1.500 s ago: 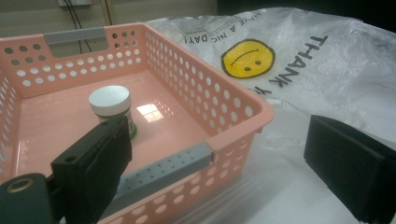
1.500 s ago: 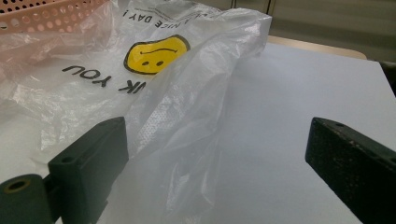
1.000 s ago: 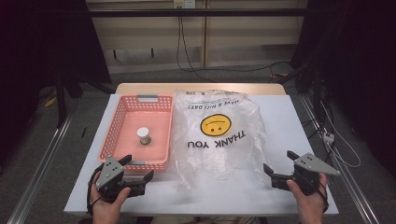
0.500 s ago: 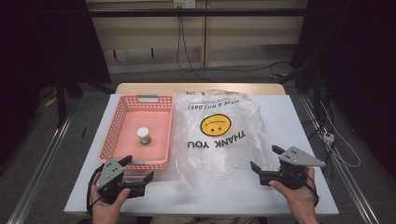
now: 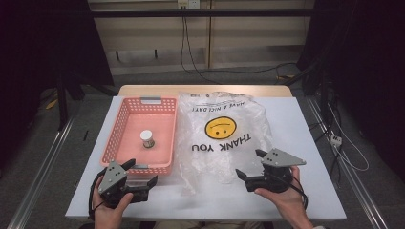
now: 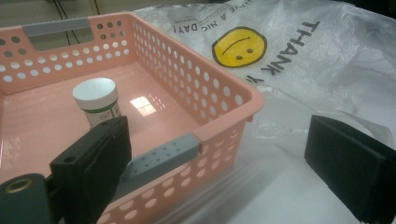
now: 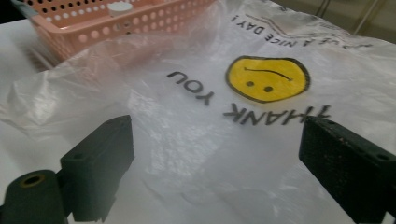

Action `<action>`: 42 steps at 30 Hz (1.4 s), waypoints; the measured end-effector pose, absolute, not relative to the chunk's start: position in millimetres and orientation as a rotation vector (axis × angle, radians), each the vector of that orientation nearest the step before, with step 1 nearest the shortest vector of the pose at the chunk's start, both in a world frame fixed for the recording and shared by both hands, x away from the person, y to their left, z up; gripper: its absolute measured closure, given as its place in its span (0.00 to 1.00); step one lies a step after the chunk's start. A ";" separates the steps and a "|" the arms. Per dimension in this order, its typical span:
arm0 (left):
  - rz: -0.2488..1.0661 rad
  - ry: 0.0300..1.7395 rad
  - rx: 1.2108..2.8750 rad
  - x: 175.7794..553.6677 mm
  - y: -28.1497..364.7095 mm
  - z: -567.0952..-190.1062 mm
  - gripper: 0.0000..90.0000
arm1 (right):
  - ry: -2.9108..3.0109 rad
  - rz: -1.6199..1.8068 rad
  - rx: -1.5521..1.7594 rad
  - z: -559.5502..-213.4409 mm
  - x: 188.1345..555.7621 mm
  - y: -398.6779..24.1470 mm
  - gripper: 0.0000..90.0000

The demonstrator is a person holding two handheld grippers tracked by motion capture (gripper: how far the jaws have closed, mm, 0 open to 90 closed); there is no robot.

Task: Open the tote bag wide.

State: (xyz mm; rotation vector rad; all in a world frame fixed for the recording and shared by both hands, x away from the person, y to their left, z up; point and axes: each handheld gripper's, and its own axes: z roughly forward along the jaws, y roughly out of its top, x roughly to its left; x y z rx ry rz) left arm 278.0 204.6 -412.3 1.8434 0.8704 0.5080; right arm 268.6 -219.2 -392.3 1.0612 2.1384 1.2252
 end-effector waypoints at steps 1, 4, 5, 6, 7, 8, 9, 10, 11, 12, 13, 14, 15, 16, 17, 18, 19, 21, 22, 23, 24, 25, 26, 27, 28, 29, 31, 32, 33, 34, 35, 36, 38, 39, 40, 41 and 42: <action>0.502 0.875 1.844 278.1 204.4 -412.5 0.08 | 2.161 1.228 1.038 -390.9 269.6 -211.9 0.12; 0.497 0.874 1.852 278.4 203.9 -413.1 0.08 | 2.187 1.237 1.015 -390.6 272.3 -205.9 0.13; 0.497 0.873 1.853 278.4 203.8 -413.1 0.07 | 2.202 1.233 1.015 -391.8 274.5 -202.9 0.14; 0.495 0.871 1.853 278.4 203.8 -413.1 0.07 | 2.219 1.217 1.019 -393.9 277.4 -199.8 0.14; 0.493 0.871 1.852 278.3 203.9 -413.0 0.07 | 2.241 1.206 1.015 -396.8 280.6 -196.6 0.16; 0.495 0.868 1.852 278.4 204.1 -412.8 0.07 | 2.261 1.193 1.013 -399.9 283.6 -193.2 0.17; 0.497 0.868 1.851 278.3 204.3 -412.8 0.07 | 2.300 1.162 1.012 -406.4 290.7 -186.8 0.18; 0.489 0.874 1.849 278.2 204.4 -412.8 0.07 | 2.300 1.162 1.012 -406.4 290.7 -186.8 0.18; 0.480 0.876 1.849 278.1 204.6 -412.6 0.07 | 2.331 1.148 1.020 -409.2 295.2 -184.4 0.19; 0.470 0.877 1.846 277.6 204.1 -412.7 0.07 | 2.352 1.137 1.030 -411.8 300.3 -182.2 0.20; 0.465 0.871 1.848 277.2 203.6 -412.8 0.07 | 2.388 1.125 1.034 -416.0 310.0 -178.6 0.20; 0.468 0.862 1.856 277.2 203.6 -412.8 0.07 | 2.404 1.110 1.047 -418.2 314.9 -176.6 0.19; 0.469 0.862 1.858 277.2 203.6 -412.9 0.07 | 2.404 1.110 1.047 -418.2 314.9 -176.6 0.19; 0.469 0.864 1.857 277.5 203.8 -413.0 0.07 | 2.445 1.089 1.068 -423.1 324.0 -172.2 0.18; 0.470 0.867 1.854 277.6 204.0 -412.9 0.07 | 2.473 1.075 1.083 -425.9 328.2 -169.8 0.18; 0.471 0.869 1.851 277.6 204.5 -412.8 0.07 | 2.473 1.075 1.083 -425.9 328.2 -169.8 0.18; 0.471 0.870 1.849 277.8 204.8 -412.7 0.07 | 2.502 1.059 1.087 -428.4 332.2 -167.4 0.19; 0.476 0.872 1.851 278.2 205.6 -412.7 0.07 | 2.541 1.013 1.086 -434.5 341.6 -162.1 0.21; 0.476 0.871 1.852 278.3 205.7 -412.7 0.07 | 2.541 1.013 1.086 -434.5 341.6 -162.1 0.21; 0.477 0.871 1.853 278.3 205.7 -412.7 0.07 | 2.555 1.010 1.086 -436.9 344.6 -161.2 0.23; 0.479 0.870 1.854 278.3 205.7 -412.7 0.07 | 2.587 1.024 1.102 -443.0 349.7 -161.0 0.28; 0.479 0.869 1.854 278.4 205.7 -412.8 0.07 | 2.587 1.024 1.102 -443.0 349.7 -161.0 0.28; 0.478 0.867 1.855 278.5 205.7 -412.8 0.07 | 2.603 0.994 1.097 -446.9 350.2 -159.1 0.29; 0.478 0.867 1.854 278.5 205.7 -412.9 0.07 | 2.603 0.994 1.097 -446.9 350.2 -159.1 0.29; 0.478 0.865 1.855 278.6 205.9 -412.9 0.07 | 2.606 0.980 1.087 -447.5 350.1 -158.6 0.30; 0.478 0.865 1.855 278.7 206.1 -412.8 0.07 | 2.607 0.987 1.096 -447.8 350.2 -158.7 0.31; 0.479 0.866 1.854 279.0 206.0 -413.0 0.07 | 2.630 0.981 1.091 -449.7 349.8 -157.3 0.32; 0.478 0.867 1.853 278.9 205.8 -413.0 0.07 | 2.647 0.959 1.075 -451.1 349.3 -156.3 0.31; 0.479 0.865 1.855 278.9 205.8 -413.0 0.07 | 2.661 0.954 1.072 -452.7 349.1 -155.4 0.31; 0.479 0.864 1.856 278.8 206.0 -412.9 0.07 | 2.674 0.944 1.067 -454.3 349.0 -154.6 0.29; 0.479 0.864 1.857 278.8 206.0 -412.9 0.07 | 2.678 0.940 1.050 -454.7 348.5 -154.2 0.29; 0.481 0.864 1.856 278.9 206.1 -413.0 0.07 | 2.685 0.930 1.045 -454.4 348.1 -153.8 0.30; 0.482 0.866 1.855 279.0 205.8 -413.1 0.07 | 2.684 0.889 0.998 -454.2 347.9 -152.3 0.34; 0.483 0.865 1.855 279.0 205.6 -413.2 0.07 | 2.693 0.879 1.013 -453.6 347.9 -151.8 0.34; 0.486 0.865 1.856 279.0 205.5 -413.3 0.06 | 2.689 0.874 1.020 -453.0 349.1 -152.0 0.38; 0.485 0.866 1.856 278.9 205.4 -413.3 0.06 | 2.689 0.874 1.020 -453.0 349.1 -152.0 0.38; 0.485 0.866 1.856 278.9 205.4 -413.2 0.06 | 2.689 0.875 1.012 -452.6 350.5 -153.6 0.42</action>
